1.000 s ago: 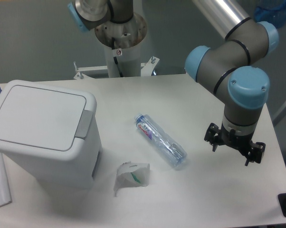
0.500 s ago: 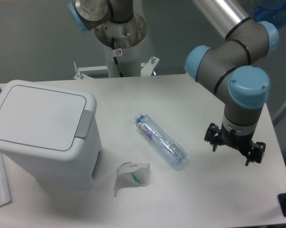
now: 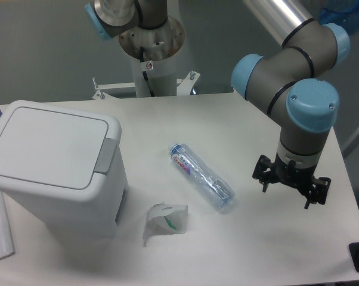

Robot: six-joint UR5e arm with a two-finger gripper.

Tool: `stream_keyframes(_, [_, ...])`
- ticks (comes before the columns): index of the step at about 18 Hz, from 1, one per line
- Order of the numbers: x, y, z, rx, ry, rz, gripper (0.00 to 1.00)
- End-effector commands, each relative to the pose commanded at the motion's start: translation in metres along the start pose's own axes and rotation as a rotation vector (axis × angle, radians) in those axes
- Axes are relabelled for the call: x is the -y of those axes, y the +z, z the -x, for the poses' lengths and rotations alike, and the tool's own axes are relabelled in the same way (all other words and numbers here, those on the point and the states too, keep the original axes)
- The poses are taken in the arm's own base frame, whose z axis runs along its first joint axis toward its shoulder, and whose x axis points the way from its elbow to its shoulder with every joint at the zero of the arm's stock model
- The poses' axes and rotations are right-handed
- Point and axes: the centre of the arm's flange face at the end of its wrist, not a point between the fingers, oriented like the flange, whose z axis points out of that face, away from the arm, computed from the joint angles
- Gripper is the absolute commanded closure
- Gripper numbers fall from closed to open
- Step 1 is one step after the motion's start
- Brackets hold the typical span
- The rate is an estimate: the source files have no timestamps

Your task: Open the trash can

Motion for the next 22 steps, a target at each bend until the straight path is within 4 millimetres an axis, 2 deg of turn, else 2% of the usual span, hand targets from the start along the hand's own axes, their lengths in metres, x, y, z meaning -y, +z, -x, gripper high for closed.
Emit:
stream_keyframes(5, [0.010,-0.019,-0.006,-0.020,-0.087,-0.071,0.00])
stream_keyframes(11, [0.021,-0.056,-0.024,-0.061,-0.210,-0.172,0.00])
stream_keyframes(17, [0.048,-0.096,-0.074,-0.105,-0.216,-0.255,0.00])
stream_keyframes(22, [0.068,-0.128,-0.136,-0.142,-0.188,-0.299,0.00])
